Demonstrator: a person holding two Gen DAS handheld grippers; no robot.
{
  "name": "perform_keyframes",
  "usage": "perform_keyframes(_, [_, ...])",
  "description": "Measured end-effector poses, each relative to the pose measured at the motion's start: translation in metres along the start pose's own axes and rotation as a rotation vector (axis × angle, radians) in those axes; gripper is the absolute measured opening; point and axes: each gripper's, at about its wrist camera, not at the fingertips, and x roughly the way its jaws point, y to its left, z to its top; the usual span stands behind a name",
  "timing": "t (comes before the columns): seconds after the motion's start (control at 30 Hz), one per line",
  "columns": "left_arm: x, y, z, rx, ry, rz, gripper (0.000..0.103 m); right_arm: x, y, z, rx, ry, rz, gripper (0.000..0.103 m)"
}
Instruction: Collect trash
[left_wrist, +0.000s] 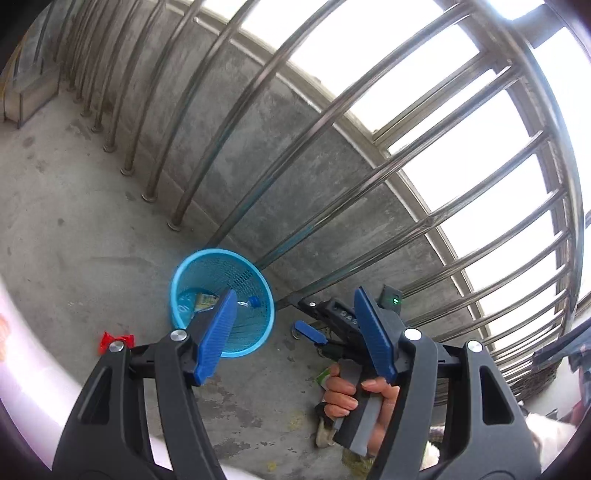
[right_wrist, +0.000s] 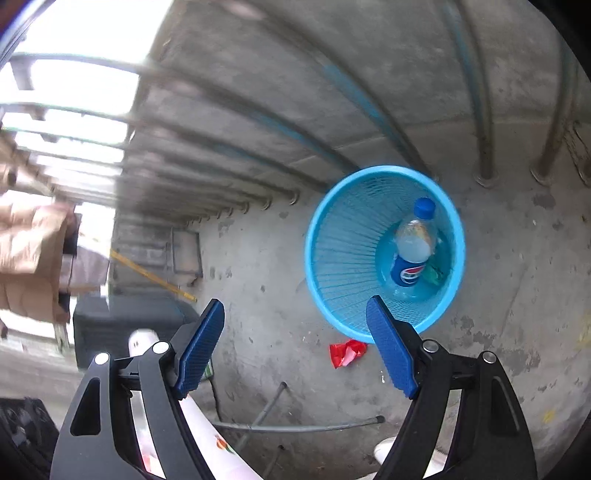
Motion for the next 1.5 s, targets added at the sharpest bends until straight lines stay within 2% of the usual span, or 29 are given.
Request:
perform_keyframes(0.07, [-0.017, 0.001, -0.006, 0.016, -0.006, 0.026, 0.062, 0.017, 0.012, -0.01, -0.077, 0.068, -0.003, 0.077])
perform_keyframes(0.2, [-0.072, -0.002, -0.03, 0.066, -0.026, 0.13, 0.063, 0.067, 0.039, -0.04, -0.254, 0.232, -0.034, 0.077])
perform_keyframes(0.23, [-0.082, -0.001, -0.035, 0.074, -0.026, 0.145, 0.065, 0.089, 0.048, -0.052, -0.314, 0.299, -0.045, 0.077])
perform_keyframes(0.33, [-0.122, 0.005, -0.056, 0.078, -0.048, 0.219, 0.07, 0.141, 0.064, -0.079, -0.452, 0.419, -0.1, 0.077])
perform_keyframes(0.43, [-0.167, 0.017, -0.078, 0.026, -0.102, 0.28, 0.075, 0.196, 0.069, -0.105, -0.554, 0.533, -0.155, 0.077])
perform_keyframes(0.5, [-0.201, 0.03, -0.095, -0.043, -0.168, 0.327, 0.078, 0.235, 0.064, -0.122, -0.599, 0.6, -0.205, 0.077])
perform_keyframes(0.57, [-0.223, 0.04, -0.107, -0.093, -0.21, 0.386, 0.079, 0.281, 0.05, -0.136, -0.611, 0.662, -0.256, 0.07])
perform_keyframes(0.6, [-0.239, 0.047, -0.117, -0.124, -0.242, 0.446, 0.079, 0.295, 0.045, -0.14, -0.613, 0.671, -0.281, 0.07])
perform_keyframes(0.7, [-0.264, 0.055, -0.137, -0.175, -0.287, 0.555, 0.079, 0.344, 0.02, -0.144, -0.582, 0.692, -0.359, 0.066])
perform_keyframes(0.83, [-0.283, 0.065, -0.155, -0.241, -0.311, 0.624, 0.079, 0.396, -0.023, -0.139, -0.46, 0.684, -0.442, 0.06])
perform_keyframes(1.0, [-0.29, 0.069, -0.165, -0.272, -0.306, 0.659, 0.079, 0.429, -0.044, -0.145, -0.461, 0.681, -0.496, 0.054])
perform_keyframes(1.1, [-0.294, 0.069, -0.169, -0.286, -0.3, 0.67, 0.079, 0.438, -0.05, -0.152, -0.476, 0.687, -0.507, 0.047])
perform_keyframes(1.2, [-0.295, 0.074, -0.17, -0.302, -0.303, 0.674, 0.079, 0.443, -0.049, -0.158, -0.508, 0.689, -0.502, 0.034])
perform_keyframes(1.27, [-0.293, 0.076, -0.168, -0.309, -0.306, 0.678, 0.079, 0.446, -0.049, -0.164, -0.528, 0.693, -0.503, 0.017])
perform_keyframes(1.33, [-0.291, 0.078, -0.168, -0.315, -0.31, 0.676, 0.079, 0.447, -0.05, -0.168, -0.539, 0.688, -0.502, 0.01])
perform_keyframes(1.37, [-0.291, 0.079, -0.168, -0.317, -0.311, 0.677, 0.079, 0.446, -0.05, -0.169, -0.541, 0.683, -0.499, 0.003])
perform_keyframes(1.5, [-0.292, 0.077, -0.17, -0.318, -0.318, 0.682, 0.079, 0.437, -0.048, -0.162, -0.503, 0.652, -0.447, 0.002])
